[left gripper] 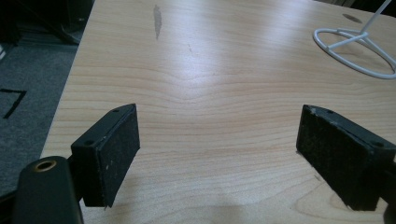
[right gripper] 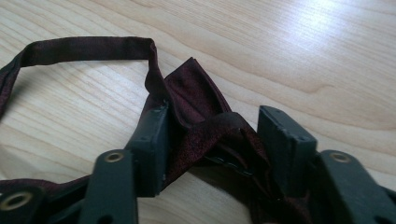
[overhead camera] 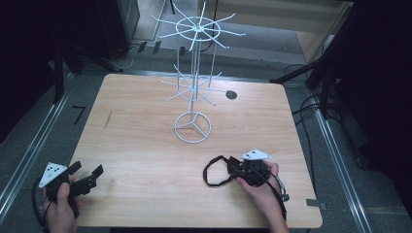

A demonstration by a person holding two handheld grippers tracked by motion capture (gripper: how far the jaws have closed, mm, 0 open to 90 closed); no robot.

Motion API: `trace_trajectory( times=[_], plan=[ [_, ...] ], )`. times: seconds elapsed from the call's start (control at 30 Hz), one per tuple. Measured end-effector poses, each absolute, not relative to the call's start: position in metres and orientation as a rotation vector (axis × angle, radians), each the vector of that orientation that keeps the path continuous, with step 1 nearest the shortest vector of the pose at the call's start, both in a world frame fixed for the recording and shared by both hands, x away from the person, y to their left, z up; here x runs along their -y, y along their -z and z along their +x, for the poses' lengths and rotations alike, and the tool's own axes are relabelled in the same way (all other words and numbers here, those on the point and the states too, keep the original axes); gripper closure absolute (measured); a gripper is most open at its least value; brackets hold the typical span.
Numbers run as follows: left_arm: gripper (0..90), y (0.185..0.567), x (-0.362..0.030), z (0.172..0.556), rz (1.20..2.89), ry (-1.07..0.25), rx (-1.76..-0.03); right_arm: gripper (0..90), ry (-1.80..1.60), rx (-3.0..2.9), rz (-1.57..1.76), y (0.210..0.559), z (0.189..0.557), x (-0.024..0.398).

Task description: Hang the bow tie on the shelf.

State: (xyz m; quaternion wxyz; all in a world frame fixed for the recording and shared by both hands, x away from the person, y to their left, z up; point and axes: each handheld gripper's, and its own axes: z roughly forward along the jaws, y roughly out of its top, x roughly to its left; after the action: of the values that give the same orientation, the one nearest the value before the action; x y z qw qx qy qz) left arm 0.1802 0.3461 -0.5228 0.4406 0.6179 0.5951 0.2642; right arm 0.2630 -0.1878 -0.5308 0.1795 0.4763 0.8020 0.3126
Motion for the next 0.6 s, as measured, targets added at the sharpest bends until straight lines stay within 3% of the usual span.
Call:
trace_trajectory(
  times=[0.27,0.6],
  plan=[
    [14.2,0.523,-0.346,0.18,1.534,-0.657,-1.48,64.2,-0.959,-2.289,1.402,0.532,0.264,0.2],
    [14.3,0.523,-0.346,0.18,1.534,-0.656,-1.48,65.1,-0.999,-2.253,1.344,0.537,0.26,0.201]
  ],
)
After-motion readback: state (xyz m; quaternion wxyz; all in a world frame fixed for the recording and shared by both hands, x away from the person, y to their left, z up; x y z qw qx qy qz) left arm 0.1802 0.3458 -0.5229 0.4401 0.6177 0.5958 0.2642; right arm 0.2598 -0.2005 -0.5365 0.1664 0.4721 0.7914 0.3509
